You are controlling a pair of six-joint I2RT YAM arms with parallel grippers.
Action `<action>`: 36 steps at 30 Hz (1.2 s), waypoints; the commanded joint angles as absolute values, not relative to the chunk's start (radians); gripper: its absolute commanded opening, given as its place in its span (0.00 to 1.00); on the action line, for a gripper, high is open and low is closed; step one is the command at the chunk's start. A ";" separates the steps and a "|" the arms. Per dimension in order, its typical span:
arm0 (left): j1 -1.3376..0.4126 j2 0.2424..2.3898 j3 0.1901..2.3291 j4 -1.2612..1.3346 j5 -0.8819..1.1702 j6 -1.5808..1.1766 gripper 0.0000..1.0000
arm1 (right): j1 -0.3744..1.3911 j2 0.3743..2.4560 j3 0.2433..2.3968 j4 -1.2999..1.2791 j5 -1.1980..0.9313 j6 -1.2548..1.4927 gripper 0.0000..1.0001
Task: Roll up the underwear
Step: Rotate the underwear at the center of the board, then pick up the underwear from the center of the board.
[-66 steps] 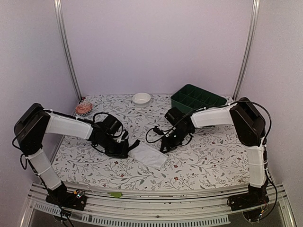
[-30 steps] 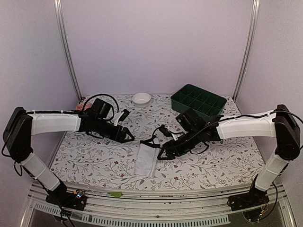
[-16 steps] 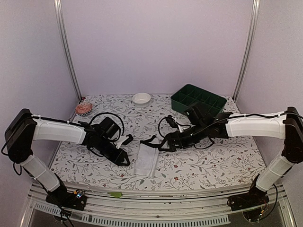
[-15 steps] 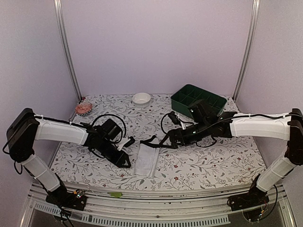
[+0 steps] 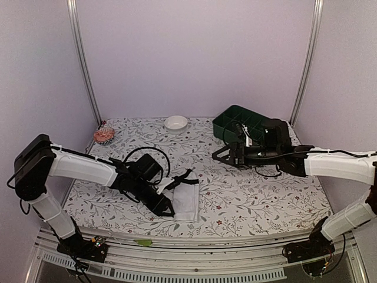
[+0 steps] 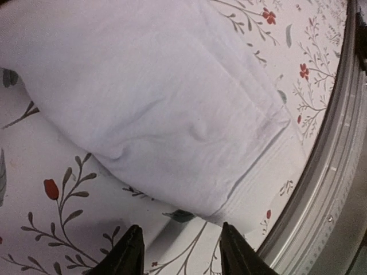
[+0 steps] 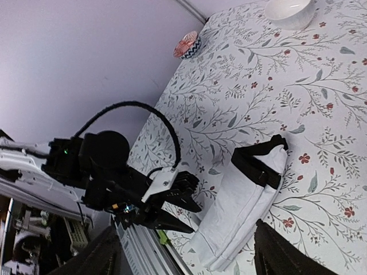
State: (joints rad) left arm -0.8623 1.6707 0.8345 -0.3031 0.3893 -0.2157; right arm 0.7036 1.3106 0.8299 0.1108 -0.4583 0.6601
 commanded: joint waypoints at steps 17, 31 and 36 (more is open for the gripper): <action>-0.948 1.231 0.517 0.100 0.366 0.100 0.64 | 0.832 2.028 1.194 0.000 -1.083 0.502 0.21; -1.124 1.489 0.589 0.166 0.028 0.511 0.47 | 0.828 2.270 1.157 0.086 -1.078 0.521 0.05; -1.150 1.575 0.621 0.179 0.052 0.596 0.45 | 0.823 2.278 1.125 0.085 -1.073 0.513 0.04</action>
State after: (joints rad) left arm -1.1194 1.5246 0.5892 0.1268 0.0742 0.4820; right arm 0.8265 2.2158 1.1736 0.1108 -1.1198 0.5365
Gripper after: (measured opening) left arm 0.449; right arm 0.044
